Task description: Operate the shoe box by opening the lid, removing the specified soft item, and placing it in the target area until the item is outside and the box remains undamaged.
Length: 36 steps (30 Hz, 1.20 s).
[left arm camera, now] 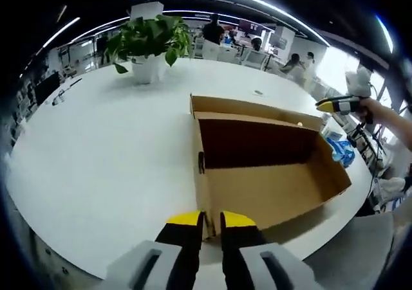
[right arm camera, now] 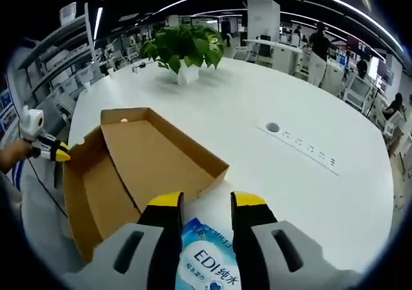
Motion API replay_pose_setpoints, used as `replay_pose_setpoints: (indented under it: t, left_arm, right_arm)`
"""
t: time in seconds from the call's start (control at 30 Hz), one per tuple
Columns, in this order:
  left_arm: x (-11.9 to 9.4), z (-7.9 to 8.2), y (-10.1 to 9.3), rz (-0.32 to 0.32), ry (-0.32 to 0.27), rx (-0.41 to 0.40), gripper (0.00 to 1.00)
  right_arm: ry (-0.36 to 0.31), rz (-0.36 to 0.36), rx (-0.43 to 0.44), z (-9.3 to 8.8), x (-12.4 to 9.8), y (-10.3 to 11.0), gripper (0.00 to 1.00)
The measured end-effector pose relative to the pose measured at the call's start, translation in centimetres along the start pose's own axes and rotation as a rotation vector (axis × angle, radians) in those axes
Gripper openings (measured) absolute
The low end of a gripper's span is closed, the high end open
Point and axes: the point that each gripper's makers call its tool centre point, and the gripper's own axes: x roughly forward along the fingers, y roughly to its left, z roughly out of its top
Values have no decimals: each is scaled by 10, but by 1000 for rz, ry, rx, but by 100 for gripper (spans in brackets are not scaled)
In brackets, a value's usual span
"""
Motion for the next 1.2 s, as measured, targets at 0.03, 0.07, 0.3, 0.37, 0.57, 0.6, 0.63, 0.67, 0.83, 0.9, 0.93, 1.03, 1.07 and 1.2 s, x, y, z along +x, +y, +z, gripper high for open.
replay_pose_setpoints:
  t: [0.03,0.07,0.3,0.37,0.57,0.6,0.63,0.67,0.83,0.9,0.93,1.03,1.07,1.2]
  left_arm:
    - [0,0,2,10,1,-3,6]
    - [0,0,2,6,3,-10,6]
    - [1,-1,2,16,2,-79,6]
    - [1,-1,2,24,-1,-92,5]
    - [1,-1,3,53,-10,-132,4]
    - [1,-1,3,55,-11,-138,4]
    - [1,-1,3,56,-12,-142,4]
    - [1,-1,4,57,-12,-142,4]
    - [1,-1,4,63,-13,-146,4]
    - [1,-1,4,67,-12,-145,4]
    - [1,-1,4,68,-12,-144,4]
    - [1,-1,4,72,-12,-144,4]
    - [1,0,4,72,-12,-145,4]
    - [1,0,4,71,-11,-149,4]
  right_arm:
    - [8,1,4,0,3,0,26]
    - [11,1,6,-1,5,0,26]
    - [61,1,38,-3,24,1,25]
    - [71,-6,37,-3,30,0,24]
    - [112,-8,42,-7,43,1,24]
    - [117,-8,43,-7,45,1,24]
    - [122,-9,46,-8,47,1,23]
    - [132,-10,51,-9,50,1,23]
    - [161,-23,73,-12,60,-1,23]
    - [182,-37,99,-15,64,-3,22]
    - [183,-40,102,-15,65,-3,21]
    - [205,-58,139,-18,70,-6,19]
    - [215,-60,156,-20,71,-5,18]
    - [221,-74,196,-22,73,-5,14]
